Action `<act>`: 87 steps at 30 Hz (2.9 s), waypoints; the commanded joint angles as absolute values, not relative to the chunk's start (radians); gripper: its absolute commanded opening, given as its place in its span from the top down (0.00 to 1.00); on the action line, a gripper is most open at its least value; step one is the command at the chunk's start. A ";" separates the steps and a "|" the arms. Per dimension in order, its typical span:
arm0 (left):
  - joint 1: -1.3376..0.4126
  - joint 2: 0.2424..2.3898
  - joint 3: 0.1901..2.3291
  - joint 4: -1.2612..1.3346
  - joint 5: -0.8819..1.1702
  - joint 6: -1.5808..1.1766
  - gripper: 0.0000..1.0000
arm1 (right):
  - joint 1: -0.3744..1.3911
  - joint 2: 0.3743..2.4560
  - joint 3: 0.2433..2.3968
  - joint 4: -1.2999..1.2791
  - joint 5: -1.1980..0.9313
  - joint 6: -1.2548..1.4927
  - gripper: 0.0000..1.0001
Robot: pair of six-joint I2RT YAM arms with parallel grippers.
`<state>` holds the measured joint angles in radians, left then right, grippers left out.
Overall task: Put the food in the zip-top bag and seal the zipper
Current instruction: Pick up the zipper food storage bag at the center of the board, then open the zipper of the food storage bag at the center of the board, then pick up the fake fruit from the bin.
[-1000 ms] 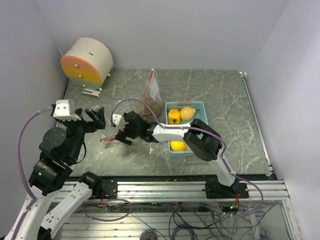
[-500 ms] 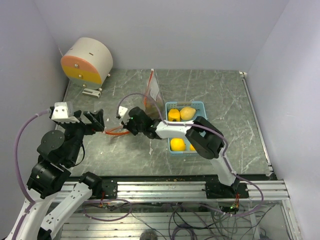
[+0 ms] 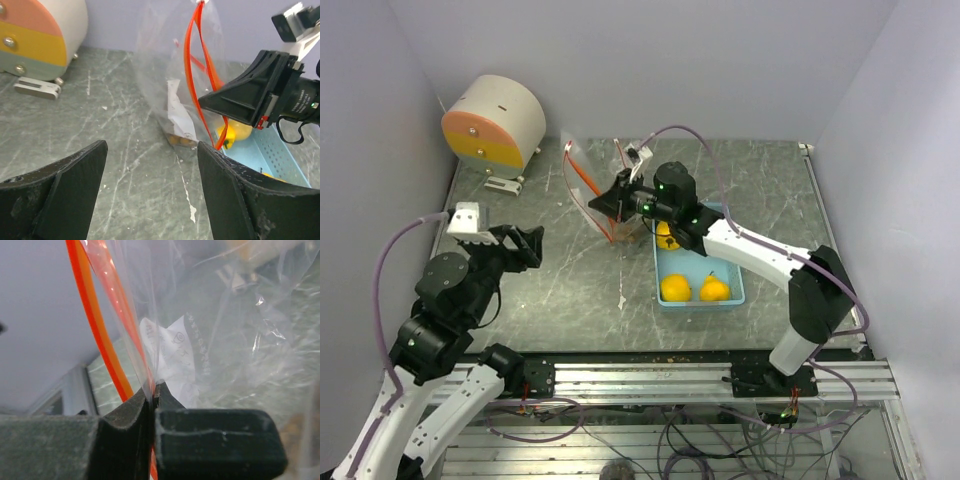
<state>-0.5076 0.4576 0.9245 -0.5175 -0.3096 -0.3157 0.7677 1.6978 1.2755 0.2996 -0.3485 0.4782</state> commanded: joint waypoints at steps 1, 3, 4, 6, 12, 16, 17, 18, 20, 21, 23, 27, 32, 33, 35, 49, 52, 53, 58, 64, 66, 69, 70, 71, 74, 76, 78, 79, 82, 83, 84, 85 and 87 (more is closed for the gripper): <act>-0.505 0.518 0.885 -0.430 -0.201 -0.358 0.18 | 0.783 1.664 1.213 0.353 -0.426 0.619 1.00; -0.505 0.550 0.874 -0.380 -0.160 -0.379 0.19 | 0.784 1.652 1.198 0.368 -0.446 0.632 1.00; -0.504 0.568 0.869 -0.354 -0.143 -0.390 0.20 | 0.784 1.647 1.193 0.372 -0.453 0.638 1.00; -0.505 0.599 0.849 -0.295 -0.120 -0.412 0.21 | 0.785 1.636 1.182 0.379 -0.463 0.643 1.00; -0.505 0.669 0.778 -0.132 -0.055 -0.473 0.23 | 0.790 1.609 1.165 0.355 -0.464 0.622 1.00; -0.505 0.731 0.765 -0.093 -0.073 -0.502 0.27 | 0.793 1.595 1.159 0.350 -0.477 0.614 1.00; -0.505 0.748 0.765 -0.088 -0.077 -0.506 0.28 | 0.797 1.593 1.165 0.343 -0.478 0.608 1.00; -0.505 0.763 0.764 -0.076 -0.076 -0.508 0.29 | 0.801 1.592 1.169 0.334 -0.480 0.600 1.00; -0.505 0.790 0.761 -0.044 -0.069 -0.515 0.31 | 0.811 1.590 1.178 0.318 -0.482 0.588 1.00; -0.505 0.800 0.758 -0.027 -0.062 -0.520 0.32 | 0.814 1.591 1.180 0.311 -0.483 0.584 1.00; -0.505 0.818 0.752 0.004 -0.046 -0.529 0.34 | 0.823 1.588 1.180 0.303 -0.483 0.576 1.00; -0.505 0.846 0.747 0.039 -0.030 -0.539 0.44 | 0.828 1.576 1.171 0.296 -0.478 0.571 1.00; -0.505 0.876 0.748 0.022 -0.010 -0.522 0.90 | 0.829 1.557 1.163 0.279 -0.450 0.556 1.00; -0.505 0.877 0.751 0.010 -0.013 -0.519 0.93 | 0.829 1.554 1.164 0.272 -0.444 0.554 1.00; -0.505 0.875 0.757 -0.016 -0.018 -0.500 0.93 | 0.827 1.546 1.162 0.251 -0.419 0.547 1.00; -0.505 0.843 1.064 -0.650 -0.200 -0.401 0.93 | 0.802 1.457 1.142 0.003 0.305 0.398 1.00; -0.504 0.864 1.141 -0.746 -0.182 -0.388 0.93 | 0.804 1.481 1.168 -0.059 0.413 0.377 0.98; -0.505 0.865 1.154 -0.764 -0.177 -0.384 0.93 | 0.804 1.484 1.170 -0.068 0.434 0.367 0.95; -0.505 0.838 1.144 -0.772 -0.229 -0.376 0.93 | 0.808 1.446 1.125 0.012 0.182 0.255 0.60; -0.505 0.828 1.093 -0.726 -0.273 -0.384 0.93 | 0.809 1.379 1.097 0.074 -0.328 0.221 0.16; -0.505 0.833 1.088 -0.733 -0.297 -0.387 0.93 | 0.808 1.337 1.073 0.073 -0.328 0.242 0.08; -0.505 0.840 1.091 -0.768 -0.351 -0.386 0.93 | 0.805 1.260 1.011 0.068 -0.219 0.262 0.00; -0.505 0.840 1.095 -0.778 -0.364 -0.386 0.93 | 0.801 1.242 0.982 0.053 -0.173 0.275 0.00; -0.505 0.842 1.096 -0.785 -0.372 -0.384 0.93 | 0.795 1.231 0.969 0.025 -0.123 0.291 0.00; -0.505 0.847 1.097 -0.791 -0.377 -0.381 0.93 | 0.766 1.232 0.972 -0.113 0.028 0.350 0.00; -0.505 0.848 1.087 -0.777 -0.361 -0.380 0.93 | 0.742 1.250 0.986 -0.236 0.110 0.407 0.00; -0.505 0.851 1.067 -0.748 -0.333 -0.383 0.93 | 0.732 1.284 0.995 -0.345 0.164 0.448 0.00; -0.505 0.853 1.054 -0.731 -0.316 -0.386 0.93 | 0.732 1.298 1.025 -0.387 0.183 0.461 0.00; -0.505 0.864 0.996 -0.662 -0.254 -0.407 0.93 | 0.732 1.320 1.021 -0.466 0.214 0.489 0.00; -0.505 0.872 0.974 -0.635 -0.230 -0.415 0.93 | 0.732 1.321 1.010 -0.479 0.218 0.498 0.00; -0.505 0.879 0.952 -0.612 -0.217 -0.422 0.93 | 0.732 1.321 0.993 -0.488 0.219 0.507 0.00; -0.505 0.887 0.935 -0.591 -0.205 -0.424 0.93 | 0.732 1.320 0.971 -0.497 0.214 0.515 0.00; -0.505 0.901 0.912 -0.565 -0.194 -0.427 0.93 | 0.733 1.316 0.944 -0.508 0.192 0.532 0.00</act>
